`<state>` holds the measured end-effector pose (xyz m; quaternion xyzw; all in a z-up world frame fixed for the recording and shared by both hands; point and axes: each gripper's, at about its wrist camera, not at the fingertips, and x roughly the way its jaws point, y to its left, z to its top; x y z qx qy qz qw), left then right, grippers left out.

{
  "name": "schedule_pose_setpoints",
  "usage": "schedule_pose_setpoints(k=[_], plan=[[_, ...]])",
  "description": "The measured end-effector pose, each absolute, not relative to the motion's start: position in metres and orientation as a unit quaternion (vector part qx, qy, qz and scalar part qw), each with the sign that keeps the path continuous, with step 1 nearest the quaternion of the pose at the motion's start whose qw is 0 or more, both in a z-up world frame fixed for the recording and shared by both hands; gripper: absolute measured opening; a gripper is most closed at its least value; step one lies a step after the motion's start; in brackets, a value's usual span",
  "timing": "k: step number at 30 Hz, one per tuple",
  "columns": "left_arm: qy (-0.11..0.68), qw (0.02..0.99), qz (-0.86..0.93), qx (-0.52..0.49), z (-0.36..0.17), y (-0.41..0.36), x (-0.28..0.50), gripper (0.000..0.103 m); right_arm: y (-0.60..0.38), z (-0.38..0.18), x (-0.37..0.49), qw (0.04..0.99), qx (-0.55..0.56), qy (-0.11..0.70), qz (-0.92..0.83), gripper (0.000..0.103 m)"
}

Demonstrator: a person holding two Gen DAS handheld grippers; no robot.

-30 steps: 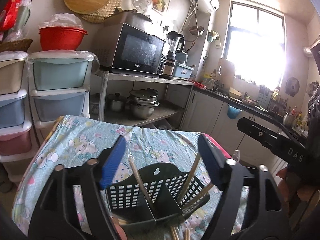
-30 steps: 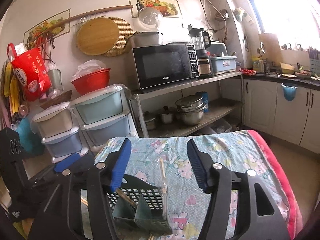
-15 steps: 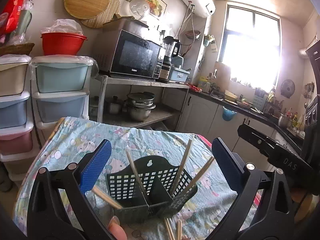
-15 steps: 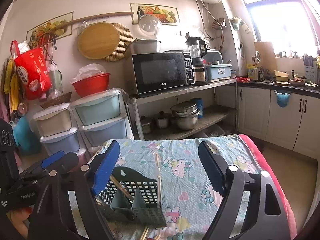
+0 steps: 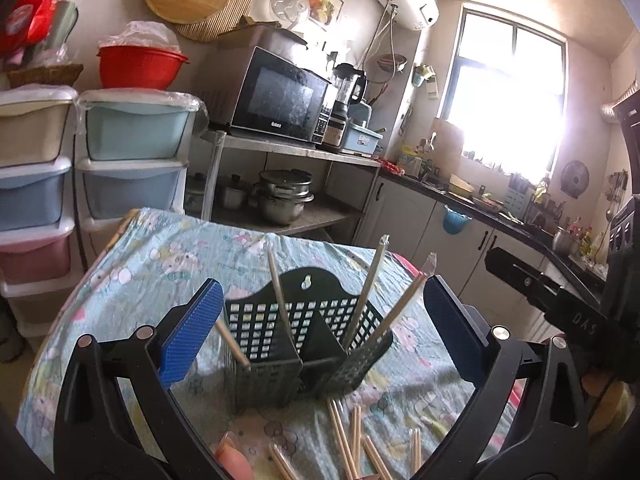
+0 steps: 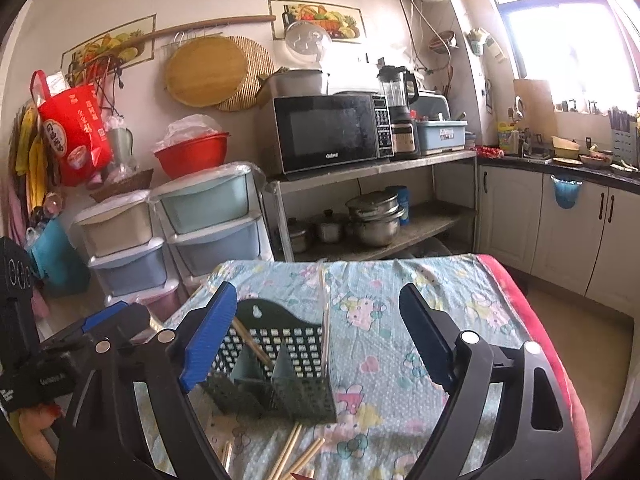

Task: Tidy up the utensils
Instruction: 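Lower the open right gripper toward the wrapped chopsticks beside the caddy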

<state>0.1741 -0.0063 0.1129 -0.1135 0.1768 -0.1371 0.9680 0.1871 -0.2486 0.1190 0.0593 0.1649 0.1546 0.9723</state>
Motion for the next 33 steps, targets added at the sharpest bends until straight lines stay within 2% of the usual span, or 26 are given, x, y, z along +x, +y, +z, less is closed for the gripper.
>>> schedule_pose_setpoints(k=[33], plan=[[0.270, 0.952, -0.061, -0.134, 0.047, 0.056, 0.128, 0.092, -0.216, 0.082, 0.154, 0.953, 0.014, 0.226, 0.202, 0.081]])
